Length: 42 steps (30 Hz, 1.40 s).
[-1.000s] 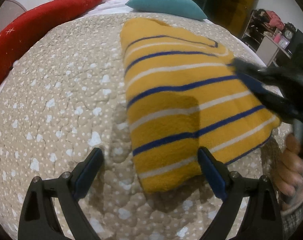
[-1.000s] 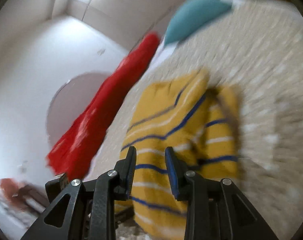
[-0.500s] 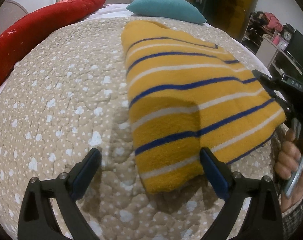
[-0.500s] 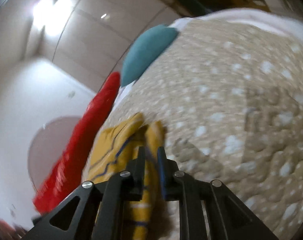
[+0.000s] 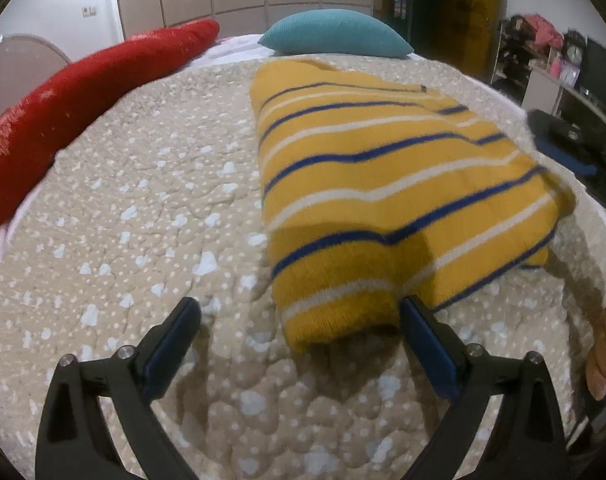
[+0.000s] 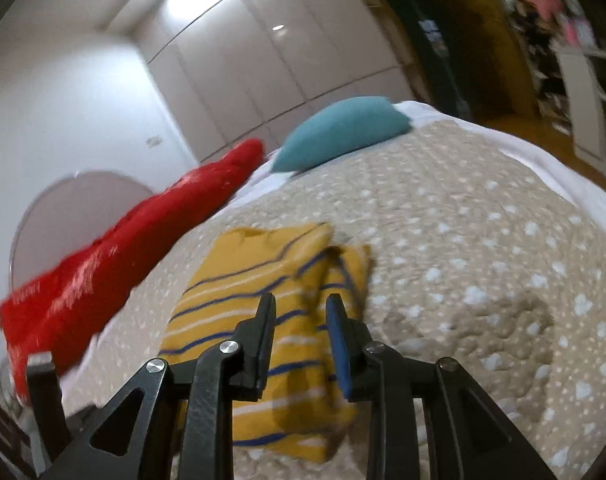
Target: Fold small clothes
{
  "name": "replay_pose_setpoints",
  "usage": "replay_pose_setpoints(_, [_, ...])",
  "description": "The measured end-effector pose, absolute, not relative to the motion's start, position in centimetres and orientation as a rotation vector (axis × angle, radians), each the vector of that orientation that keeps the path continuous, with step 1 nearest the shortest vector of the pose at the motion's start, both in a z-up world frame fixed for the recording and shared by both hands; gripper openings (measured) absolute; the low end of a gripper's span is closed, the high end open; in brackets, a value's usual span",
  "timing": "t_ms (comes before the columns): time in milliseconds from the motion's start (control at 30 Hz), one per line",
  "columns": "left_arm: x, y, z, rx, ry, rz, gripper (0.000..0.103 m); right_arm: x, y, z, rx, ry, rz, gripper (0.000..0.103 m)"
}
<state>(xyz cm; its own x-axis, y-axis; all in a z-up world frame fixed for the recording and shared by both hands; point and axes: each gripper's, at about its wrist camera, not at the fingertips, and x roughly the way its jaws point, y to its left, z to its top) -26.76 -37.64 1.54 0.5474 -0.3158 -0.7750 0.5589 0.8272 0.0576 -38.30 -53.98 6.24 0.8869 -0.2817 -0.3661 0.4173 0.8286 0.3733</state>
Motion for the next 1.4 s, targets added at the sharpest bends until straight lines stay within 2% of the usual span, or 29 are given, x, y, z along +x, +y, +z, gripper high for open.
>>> replay_pose_setpoints(133, [-28.0, -38.0, 0.8, 0.398, 0.821, -0.502, 0.103, -36.0, -55.1, 3.4, 0.512, 0.48, -0.413, 0.029])
replay_pose_setpoints(200, [-28.2, -37.9, 0.8, 0.404, 0.813, -0.498, 0.103, -36.8, -57.0, 2.9, 0.631, 0.453, -0.424, 0.033])
replay_pose_setpoints(233, [-28.2, -37.9, 0.8, 0.403, 0.813, -0.498, 0.103, -37.7, -57.7, 3.0, 0.663, 0.426, -0.47, 0.04])
replay_pose_setpoints(267, [-28.2, -37.8, 0.9, 0.401, 0.815, -0.499, 0.103, -38.5, -58.3, 3.0, 0.676, 0.404, -0.521, 0.041])
replay_pose_setpoints(367, [-28.4, -37.7, 0.9, 0.399, 0.813, -0.499, 0.103, -40.9, -58.9, 3.6, 0.702, 0.307, -0.511, 0.041])
replay_pose_setpoints(467, [-28.4, -37.7, 0.9, 0.4, 0.807, -0.499, 0.103, -41.3, -56.2, 6.0, 0.567, 0.248, -0.481, 0.041])
replay_pose_setpoints(600, [-28.4, -37.8, 0.8, 0.4, 0.806, -0.5, 0.103, -38.7, -52.5, 6.6, 0.502, 0.304, -0.258, 0.041])
replay_pose_setpoints(700, [-28.4, -37.9, 0.8, 0.397, 0.808, -0.501, 0.103, -36.4, -52.3, 4.0, 0.498, 0.454, -0.293, 0.036])
replay_pose_setpoints(733, [-28.4, -37.9, 0.7, 0.396, 0.807, -0.501, 0.103, -36.2, -52.8, 3.3, 0.508, 0.474, -0.331, 0.029])
replay_pose_setpoints(800, [-28.4, -37.9, 0.8, 0.392, 0.807, -0.503, 0.103, -37.0, -53.9, 3.4, 0.562, 0.447, -0.371, 0.027])
replay_pose_setpoints(867, [-28.3, -37.8, 0.7, 0.388, 0.808, -0.505, 0.103, -38.0, -53.5, 4.6, 0.457, 0.415, -0.507, 0.035])
replay_pose_setpoints(1033, [-28.2, -37.6, 0.7, 0.385, 0.806, -0.506, 0.103, -39.3, -51.7, 6.1, 0.446, 0.304, -0.416, 0.037])
replay_pose_setpoints(1100, [-28.3, -37.7, 0.6, 0.385, 0.806, -0.506, 0.103, -38.1, -51.0, 5.6, 0.414, 0.341, -0.374, 0.042])
replay_pose_setpoints(1233, [-28.2, -37.6, 0.6, 0.38, 0.809, -0.509, 0.103, -36.3, -51.8, 3.7, 0.439, 0.485, -0.419, 0.042])
replay_pose_setpoints(1400, [-28.1, -37.5, 0.6, 0.373, 0.81, -0.511, 0.103, -38.6, -54.0, 4.0, 0.491, 0.427, -0.547, 0.045])
